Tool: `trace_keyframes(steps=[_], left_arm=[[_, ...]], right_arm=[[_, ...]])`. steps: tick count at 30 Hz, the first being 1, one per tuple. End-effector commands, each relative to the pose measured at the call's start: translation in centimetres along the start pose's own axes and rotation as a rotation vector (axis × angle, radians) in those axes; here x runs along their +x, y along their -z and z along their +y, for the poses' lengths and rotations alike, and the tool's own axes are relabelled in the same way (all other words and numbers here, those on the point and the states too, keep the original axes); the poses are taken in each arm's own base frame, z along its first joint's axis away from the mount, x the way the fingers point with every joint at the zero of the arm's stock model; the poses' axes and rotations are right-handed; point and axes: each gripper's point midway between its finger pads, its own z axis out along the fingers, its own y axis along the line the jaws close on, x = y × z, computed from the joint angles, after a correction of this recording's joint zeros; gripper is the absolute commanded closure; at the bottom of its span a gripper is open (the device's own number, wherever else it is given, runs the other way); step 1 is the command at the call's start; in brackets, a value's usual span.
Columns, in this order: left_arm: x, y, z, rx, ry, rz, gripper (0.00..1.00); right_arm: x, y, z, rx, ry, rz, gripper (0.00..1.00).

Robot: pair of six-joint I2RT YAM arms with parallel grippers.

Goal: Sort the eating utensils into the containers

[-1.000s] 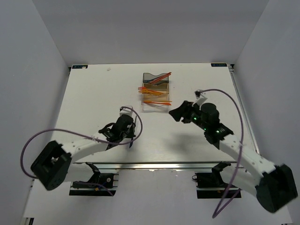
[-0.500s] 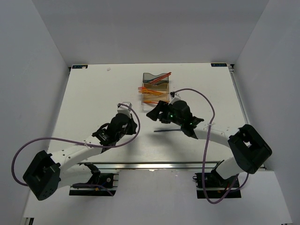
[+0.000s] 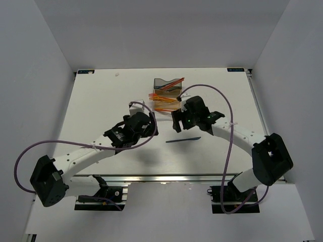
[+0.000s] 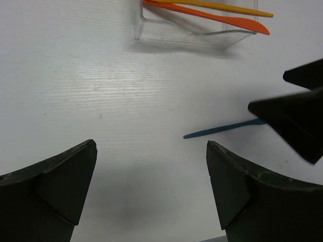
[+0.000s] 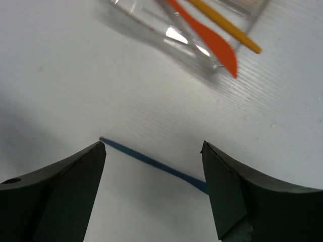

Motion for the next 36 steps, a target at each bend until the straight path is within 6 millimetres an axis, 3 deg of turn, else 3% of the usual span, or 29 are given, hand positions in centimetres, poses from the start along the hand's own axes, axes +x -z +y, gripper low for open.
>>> trace_keyframes(steps=[1, 2, 6, 9, 13, 19, 24, 28, 29, 36], left_arm=[[-3.5, 2.4, 1.6, -0.090, -0.039, -0.078, 0.02], [-3.8, 2.9, 1.6, -0.084, -0.053, -0.085, 0.02], [-4.4, 5.1, 2.6, -0.067, -0.136, -0.088, 0.02], [-4.2, 6.1, 3.6, -0.082, -0.202, -0.062, 0.02], [-3.8, 7.4, 4.6, -0.054, -0.258, -0.071, 0.02], [-2.2, 7.0, 5.8, -0.049, -0.295, -0.078, 0.02], [-1.5, 6.6, 5.9, -0.037, -0.311, -0.071, 0.02], [-1.8, 6.9, 6.1, -0.032, -0.308, -0.090, 0.02], [-1.9, 7.0, 6.0, -0.028, -0.307, -0.097, 0.02], [-2.4, 7.6, 5.9, -0.005, -0.292, -0.123, 0.02]], right_arm=[[2.2, 1.8, 0.6, 0.000, 0.338, 0.129, 0.18], [2.9, 1.8, 1.5, -0.092, 0.434, 0.131, 0.16], [2.5, 1.7, 2.3, -0.159, 0.528, 0.089, 0.15], [3.5, 0.6, 3.0, -0.236, 0.592, 0.144, 0.20], [6.3, -1.0, 3.1, -0.290, 0.637, 0.277, 0.26], [9.6, -2.7, 3.4, -0.291, 0.701, 0.329, 0.28], [11.6, -4.9, 2.2, -0.235, 0.726, 0.418, 0.44], [12.1, -5.2, 2.2, -0.236, 0.726, 0.435, 0.54], [12.4, -5.3, 2.2, -0.230, 0.732, 0.434, 0.65], [13.3, -4.9, 4.0, -0.208, 0.795, 0.388, 1.00]])
